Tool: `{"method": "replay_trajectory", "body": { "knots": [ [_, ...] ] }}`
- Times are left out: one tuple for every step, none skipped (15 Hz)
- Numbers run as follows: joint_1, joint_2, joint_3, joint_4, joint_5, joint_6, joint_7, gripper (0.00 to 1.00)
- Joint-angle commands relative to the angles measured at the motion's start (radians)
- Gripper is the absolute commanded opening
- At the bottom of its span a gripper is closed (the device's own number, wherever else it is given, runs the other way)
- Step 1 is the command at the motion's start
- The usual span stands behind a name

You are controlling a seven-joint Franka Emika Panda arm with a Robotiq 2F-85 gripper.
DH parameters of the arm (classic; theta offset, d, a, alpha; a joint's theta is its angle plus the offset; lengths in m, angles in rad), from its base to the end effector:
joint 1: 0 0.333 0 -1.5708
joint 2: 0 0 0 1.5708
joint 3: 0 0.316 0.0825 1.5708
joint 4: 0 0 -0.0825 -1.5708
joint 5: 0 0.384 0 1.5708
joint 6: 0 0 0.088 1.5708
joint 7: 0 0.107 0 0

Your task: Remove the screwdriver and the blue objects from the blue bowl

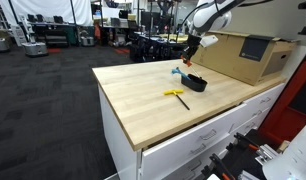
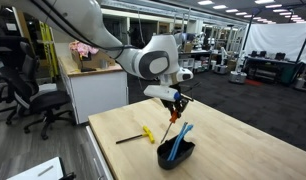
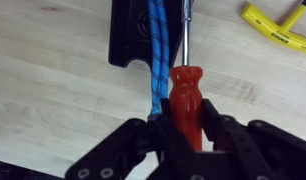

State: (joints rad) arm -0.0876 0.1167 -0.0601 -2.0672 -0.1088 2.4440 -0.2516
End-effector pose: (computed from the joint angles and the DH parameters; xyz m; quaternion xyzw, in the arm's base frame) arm 0.5864 -0.0867 0.4031 0.9866 0.0888 0.1183 0.0683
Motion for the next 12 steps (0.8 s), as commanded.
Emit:
{"method": "replay_trajectory", "body": {
  "knots": [
    [0.051,-0.087,0.026,-0.076,-0.067,-0.012,0.076,0.08],
    [0.066,-0.093,0.036,-0.083,-0.079,-0.029,0.098,0.08],
    [0.079,-0.093,0.045,-0.09,-0.095,-0.055,0.135,0.08],
    [0.09,-0.09,0.053,-0.096,-0.11,-0.083,0.171,0.08],
    [0.099,-0.086,0.058,-0.1,-0.124,-0.121,0.209,0.08],
    [0.107,-0.081,0.063,-0.102,-0.131,-0.159,0.247,0.08],
    [0.113,-0.078,0.065,-0.108,-0.141,-0.206,0.302,0.08],
    [0.117,-0.073,0.066,-0.113,-0.141,-0.242,0.343,0.08],
    [0.117,-0.067,0.063,-0.115,-0.138,-0.278,0.396,0.08],
    [0.113,-0.058,0.059,-0.117,-0.122,-0.304,0.433,0.08],
    [0.11,-0.048,0.056,-0.114,-0.097,-0.333,0.458,0.08],
    [0.106,-0.035,0.053,-0.109,-0.073,-0.363,0.481,0.08]
  ]
}}
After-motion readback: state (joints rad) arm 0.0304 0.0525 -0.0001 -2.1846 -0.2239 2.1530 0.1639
